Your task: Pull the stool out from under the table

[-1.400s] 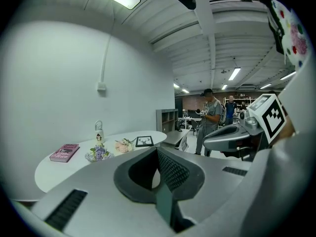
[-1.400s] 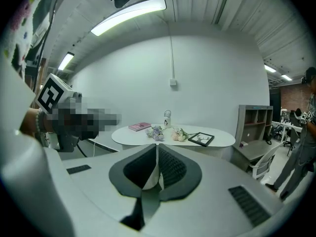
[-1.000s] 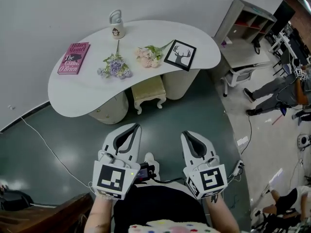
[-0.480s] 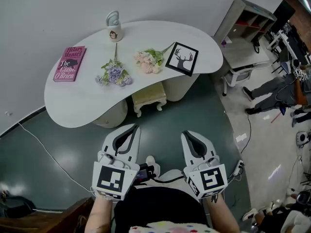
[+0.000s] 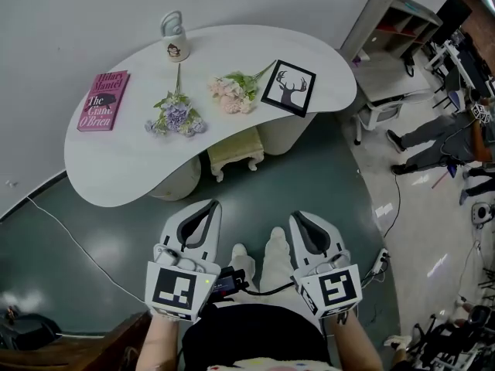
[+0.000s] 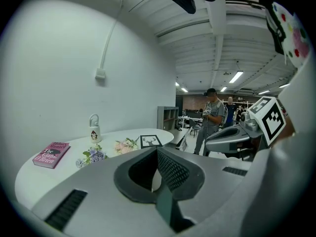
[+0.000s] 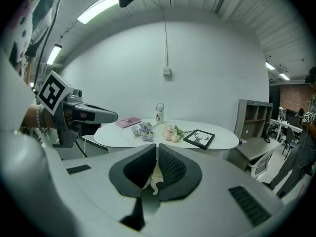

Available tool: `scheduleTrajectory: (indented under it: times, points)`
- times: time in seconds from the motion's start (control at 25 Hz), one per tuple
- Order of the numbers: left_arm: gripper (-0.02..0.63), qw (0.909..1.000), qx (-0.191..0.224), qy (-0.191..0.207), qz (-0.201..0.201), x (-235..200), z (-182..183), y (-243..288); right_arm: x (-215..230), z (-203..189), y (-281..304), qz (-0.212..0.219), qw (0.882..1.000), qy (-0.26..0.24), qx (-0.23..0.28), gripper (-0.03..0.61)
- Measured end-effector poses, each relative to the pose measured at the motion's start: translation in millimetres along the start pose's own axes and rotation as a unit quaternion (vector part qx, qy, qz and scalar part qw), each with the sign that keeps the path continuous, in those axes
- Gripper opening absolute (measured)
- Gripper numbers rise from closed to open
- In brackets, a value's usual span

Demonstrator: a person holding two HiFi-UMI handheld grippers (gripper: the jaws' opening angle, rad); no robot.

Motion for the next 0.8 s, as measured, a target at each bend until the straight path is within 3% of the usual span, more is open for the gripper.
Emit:
scheduleTrajectory:
  times: [0.4, 0.8]
  points:
    - [0.016, 0.9989, -0.011, -0.027, 0.037, -0.6, -14.1, 13.9, 23.9, -15.4, 23.0, 0.047, 0.999, -0.008, -0.018, 0.041]
    - [0.017, 0.9954, -0.033, -0.052, 0.073, -2.0, -50.8, 54.2, 66.2, -59.0, 68.0, 0.097, 0.994, -0.011, -0.056, 0.041]
Point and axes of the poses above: the fingertips, and each gripper's own axes: y forward along the fingers, x to its right, z out of its top, the point moved 5 cm from there along -y, backward along the fingers, and after that the axes turned 3 degrees about x, right-handed, at the moved point
